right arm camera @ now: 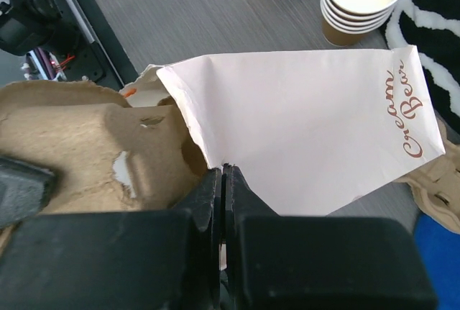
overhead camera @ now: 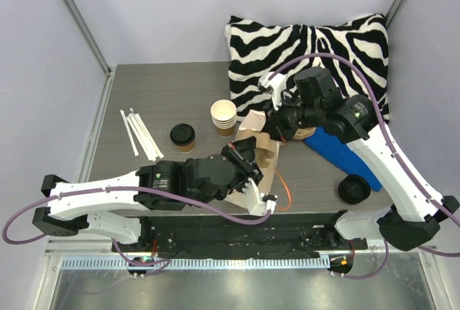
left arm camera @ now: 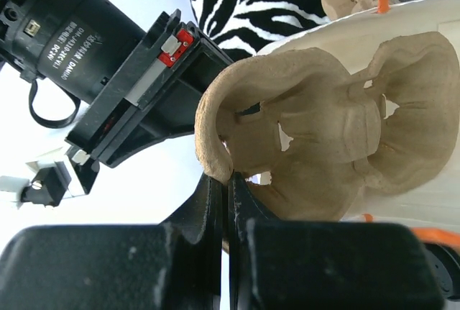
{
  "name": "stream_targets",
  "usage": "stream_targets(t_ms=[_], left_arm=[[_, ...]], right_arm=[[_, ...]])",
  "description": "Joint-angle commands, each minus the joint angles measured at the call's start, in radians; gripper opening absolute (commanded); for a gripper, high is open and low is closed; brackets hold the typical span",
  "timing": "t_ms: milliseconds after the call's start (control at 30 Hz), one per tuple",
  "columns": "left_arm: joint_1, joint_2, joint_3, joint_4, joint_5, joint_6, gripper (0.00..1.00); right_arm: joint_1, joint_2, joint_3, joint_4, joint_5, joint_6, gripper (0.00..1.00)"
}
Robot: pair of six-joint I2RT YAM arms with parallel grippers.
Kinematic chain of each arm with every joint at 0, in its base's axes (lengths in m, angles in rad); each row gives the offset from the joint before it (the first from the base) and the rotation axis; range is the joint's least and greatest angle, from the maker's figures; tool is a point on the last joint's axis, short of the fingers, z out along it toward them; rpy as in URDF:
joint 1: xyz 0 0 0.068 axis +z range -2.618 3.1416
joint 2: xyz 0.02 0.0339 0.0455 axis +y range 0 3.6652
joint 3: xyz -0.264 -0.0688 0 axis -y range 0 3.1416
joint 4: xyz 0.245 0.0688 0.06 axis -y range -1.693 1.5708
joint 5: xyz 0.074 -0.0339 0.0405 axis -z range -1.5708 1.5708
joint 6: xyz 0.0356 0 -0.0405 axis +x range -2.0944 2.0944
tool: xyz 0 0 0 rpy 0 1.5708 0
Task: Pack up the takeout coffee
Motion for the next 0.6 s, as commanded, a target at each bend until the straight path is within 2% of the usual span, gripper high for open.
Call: stream_targets(t_ms=[0,200,333,567], left_arm=[[0.026,-0.03,-0.012,0.06,0.044,-0.047,0.0],[0.027,-0.053,-0.013,0.113,0.081,-0.014,0.0],[0.024,-0.041,0.023,0.029,0.087,-0.037,0.0],[0.024,-0.064,-0.096,0.038,0.064,-0.087,0.0]], right_arm=[[0.004,0.01,0.054,0.005,-0.075,0.027,0.01],[0.004,0.05,0.12,-0.04,-0.162,0.047,0.01],[0.002,0.055,0.122,-0.04,-0.157,0.062,0.01],[0.002,0.052,0.048,-0.021,-0.167,0.075,0.01]])
